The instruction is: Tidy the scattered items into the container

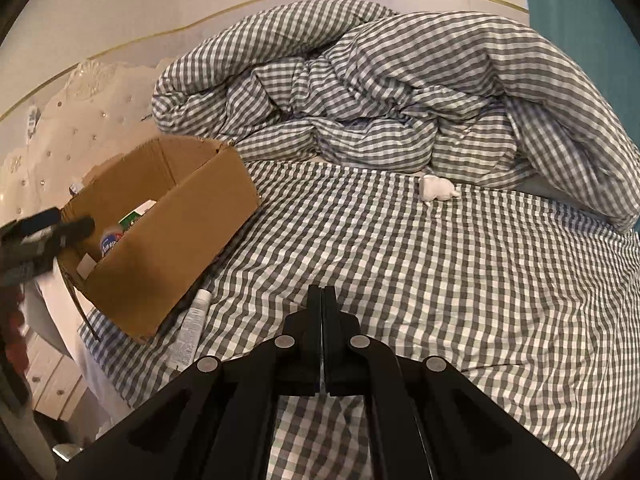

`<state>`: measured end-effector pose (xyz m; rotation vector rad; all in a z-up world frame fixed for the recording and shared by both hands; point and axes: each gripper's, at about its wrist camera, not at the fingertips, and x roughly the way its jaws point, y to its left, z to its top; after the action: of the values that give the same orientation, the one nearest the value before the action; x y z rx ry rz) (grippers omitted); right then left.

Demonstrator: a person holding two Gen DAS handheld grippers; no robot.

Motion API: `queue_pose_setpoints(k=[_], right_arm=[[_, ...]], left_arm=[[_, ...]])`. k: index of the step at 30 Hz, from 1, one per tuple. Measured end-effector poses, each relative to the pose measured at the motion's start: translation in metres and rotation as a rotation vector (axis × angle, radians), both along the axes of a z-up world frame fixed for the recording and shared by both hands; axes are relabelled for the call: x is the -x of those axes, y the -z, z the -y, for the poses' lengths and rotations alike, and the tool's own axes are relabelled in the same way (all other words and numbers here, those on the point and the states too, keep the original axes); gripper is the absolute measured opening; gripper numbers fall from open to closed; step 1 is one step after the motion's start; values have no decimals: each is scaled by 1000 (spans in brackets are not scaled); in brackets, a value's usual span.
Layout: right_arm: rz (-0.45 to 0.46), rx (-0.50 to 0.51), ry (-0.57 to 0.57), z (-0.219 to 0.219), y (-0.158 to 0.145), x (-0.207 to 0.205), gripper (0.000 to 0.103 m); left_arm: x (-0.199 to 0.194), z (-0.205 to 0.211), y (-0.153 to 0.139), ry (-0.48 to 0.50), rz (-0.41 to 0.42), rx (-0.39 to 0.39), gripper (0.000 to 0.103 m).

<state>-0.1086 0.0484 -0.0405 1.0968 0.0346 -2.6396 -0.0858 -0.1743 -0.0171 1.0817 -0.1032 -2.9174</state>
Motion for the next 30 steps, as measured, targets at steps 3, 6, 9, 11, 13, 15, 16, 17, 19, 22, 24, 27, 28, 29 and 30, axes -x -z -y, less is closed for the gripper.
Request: queue_pose_setpoints(k=[3,6,9,11,13,15,16,17,19,22,24,27,28,29,30], right_arm=[[13,1,-40,8,-6,7,0],[-22,14,-125,33,-29,12,0],[-52,63,-254,74,-53,25,0],[-63,82,-332,106,-62,37,0],[-58,100,-402,142,-64,51,0],[-2,152,-451,173,-57,71,0],[28,176,-466,185,-52,79,0],[38,195,-464,191,-49,84,0],[79,233,-447,196,-44,93,23],[104,303,-411,184,-44,97,63],[56,284,-388,168,-51,90,63],[13,291,-324,128,-59,80,65],[-3,288,-293,111,-61,77,66],[-22,285,-254,91,-62,73,67],[-34,278,-213,70,-62,69,69]], left_arm=[[-9,-15,9,5,-4,4,96],[-14,-5,14,-59,-5,9,97],[-17,16,15,-128,-2,-8,98],[-18,27,18,-149,6,-31,98],[-20,36,21,-161,12,-52,98],[-22,44,22,-169,13,-57,98],[-22,48,22,-175,13,-62,98],[-22,51,22,-177,14,-71,98],[-23,57,22,-177,16,-88,98],[-24,56,21,-160,14,-84,98],[-24,53,20,-154,9,-78,98],[-25,41,18,-123,0,-89,98],[-26,33,16,-99,-6,-94,98],[-28,24,15,-74,-14,-97,98],[-28,9,14,-37,-24,-100,98]])
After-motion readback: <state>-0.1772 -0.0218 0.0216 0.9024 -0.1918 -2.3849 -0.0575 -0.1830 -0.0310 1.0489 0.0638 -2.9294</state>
